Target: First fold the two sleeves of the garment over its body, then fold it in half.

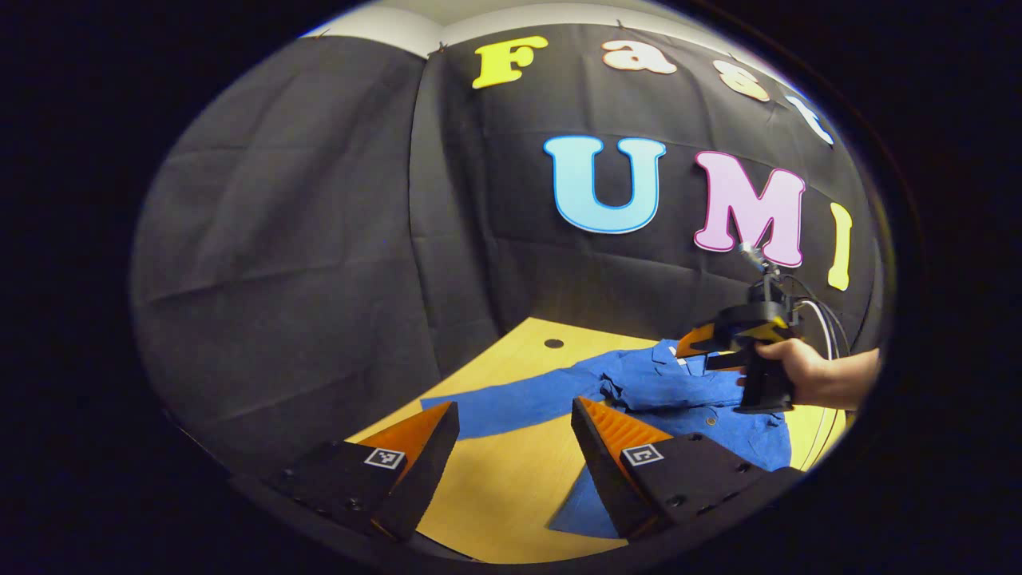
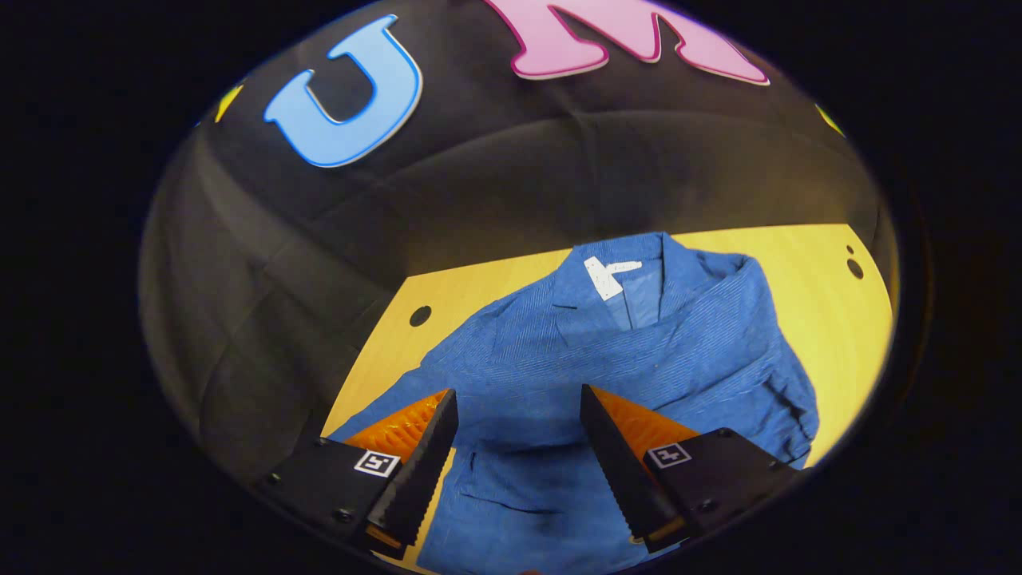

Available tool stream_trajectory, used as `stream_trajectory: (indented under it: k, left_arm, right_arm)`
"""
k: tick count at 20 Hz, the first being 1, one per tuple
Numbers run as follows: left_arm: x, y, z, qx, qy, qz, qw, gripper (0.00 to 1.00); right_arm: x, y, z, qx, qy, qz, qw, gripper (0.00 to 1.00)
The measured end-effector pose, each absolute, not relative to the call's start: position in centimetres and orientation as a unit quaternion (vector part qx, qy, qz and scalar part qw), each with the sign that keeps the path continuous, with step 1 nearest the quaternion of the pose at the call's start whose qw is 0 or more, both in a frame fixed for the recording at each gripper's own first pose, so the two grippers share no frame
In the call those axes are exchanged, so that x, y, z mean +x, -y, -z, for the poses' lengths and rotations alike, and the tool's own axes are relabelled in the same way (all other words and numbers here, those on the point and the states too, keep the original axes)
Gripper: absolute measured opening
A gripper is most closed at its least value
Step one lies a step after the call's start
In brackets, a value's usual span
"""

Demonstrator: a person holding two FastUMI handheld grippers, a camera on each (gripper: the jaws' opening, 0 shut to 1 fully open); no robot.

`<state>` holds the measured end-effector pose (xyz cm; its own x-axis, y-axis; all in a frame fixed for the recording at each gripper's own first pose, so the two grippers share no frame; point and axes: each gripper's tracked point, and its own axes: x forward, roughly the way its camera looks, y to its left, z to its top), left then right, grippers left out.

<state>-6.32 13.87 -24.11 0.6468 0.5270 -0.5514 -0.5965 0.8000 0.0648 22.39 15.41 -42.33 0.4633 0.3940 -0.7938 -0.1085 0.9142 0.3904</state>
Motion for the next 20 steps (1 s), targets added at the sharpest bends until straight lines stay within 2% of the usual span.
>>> stream_trajectory:
  k: [3, 5, 6, 9, 12, 17, 20]
  left_arm:
    - [-5.8, -18.0, 29.0, -0.088, -0.322, -0.342, 0.878, 0.81]
    - [-6.1, -20.4, 33.0, -0.119, -0.378, -0.368, 0.841, 0.82]
    - [-5.3, -21.9, 35.4, -0.126, -0.398, -0.377, 0.827, 0.84]
    - [-6.0, -25.9, 40.8, -0.127, -0.448, -0.403, 0.788, 0.84]
    - [-6.4, -28.0, 43.4, -0.149, -0.475, -0.433, 0.751, 0.84]
    - [-6.8, -29.5, 47.9, -0.19, -0.519, -0.454, 0.699, 0.84]
    - [-6.7, -30.5, 47.1, -0.207, -0.515, -0.457, 0.695, 0.83]
  right_arm:
    - [20.6, -11.4, 38.6, 0.086, -0.456, -0.173, 0.869, 0.97]
    - [19.1, -9.0, 36.3, 0.051, -0.425, -0.178, 0.886, 0.98]
    - [17.7, -7.8, 35.3, 0.033, -0.417, -0.185, 0.889, 0.98]
    - [14.0, -4.2, 32.6, -0.013, -0.394, -0.198, 0.897, 0.98]
    - [11.8, -1.1, 29.8, -0.026, -0.369, -0.19, 0.91, 0.98]
    - [9.8, 3.9, 30.3, -0.04, -0.395, -0.149, 0.905, 0.98]
    - [9.3, 5.8, 31.1, -0.032, -0.419, -0.117, 0.9, 0.98]
